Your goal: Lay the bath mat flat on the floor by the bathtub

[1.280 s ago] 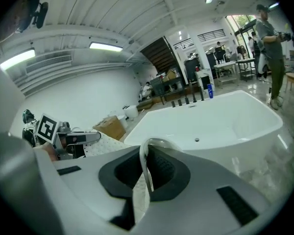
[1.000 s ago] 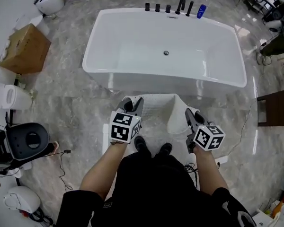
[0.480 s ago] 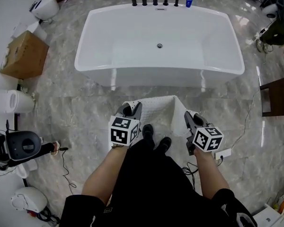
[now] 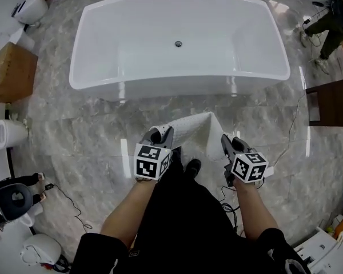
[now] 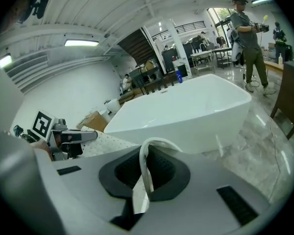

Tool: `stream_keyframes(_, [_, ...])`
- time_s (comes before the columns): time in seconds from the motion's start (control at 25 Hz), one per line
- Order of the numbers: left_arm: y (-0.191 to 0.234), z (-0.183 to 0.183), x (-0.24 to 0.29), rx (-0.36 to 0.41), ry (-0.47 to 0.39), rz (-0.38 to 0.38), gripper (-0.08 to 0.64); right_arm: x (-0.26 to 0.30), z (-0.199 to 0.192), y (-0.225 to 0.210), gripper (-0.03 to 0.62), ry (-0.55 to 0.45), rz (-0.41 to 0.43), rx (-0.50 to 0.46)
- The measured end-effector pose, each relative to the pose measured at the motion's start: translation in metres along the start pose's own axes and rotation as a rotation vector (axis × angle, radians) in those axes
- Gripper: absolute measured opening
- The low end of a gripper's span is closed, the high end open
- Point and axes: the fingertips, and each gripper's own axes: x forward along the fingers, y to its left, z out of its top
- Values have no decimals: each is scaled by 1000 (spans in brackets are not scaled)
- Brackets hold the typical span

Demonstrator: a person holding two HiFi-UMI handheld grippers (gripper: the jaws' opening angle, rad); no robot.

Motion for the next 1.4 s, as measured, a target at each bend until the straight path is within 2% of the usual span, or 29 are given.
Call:
stream_keyframes(0.2, [21,-13,26,-7,48,-17,21,25,1,-13,21,0,-25,35])
stream_keyframes(0.36, [24,-18,48,-13,66,-16,21,51,-7,-34,21,31,-8,65])
stream_keyframes(0.6, [31,-43,88,-32,65,-8,21,93,-30,-64,21,67,20,55])
stream_keyframes(0.84, [53,-99,144,-93,75,33,21,142,-79,-107,21,109,16,53])
stream_keyframes(1.16, [76,-176,203,-71,116,79,21,195,-151,-155,21,137,16,75])
stream_keyframes(1.4, [91,-206,240,-67,146,101,22,239,-176,-181,21,131,27,75])
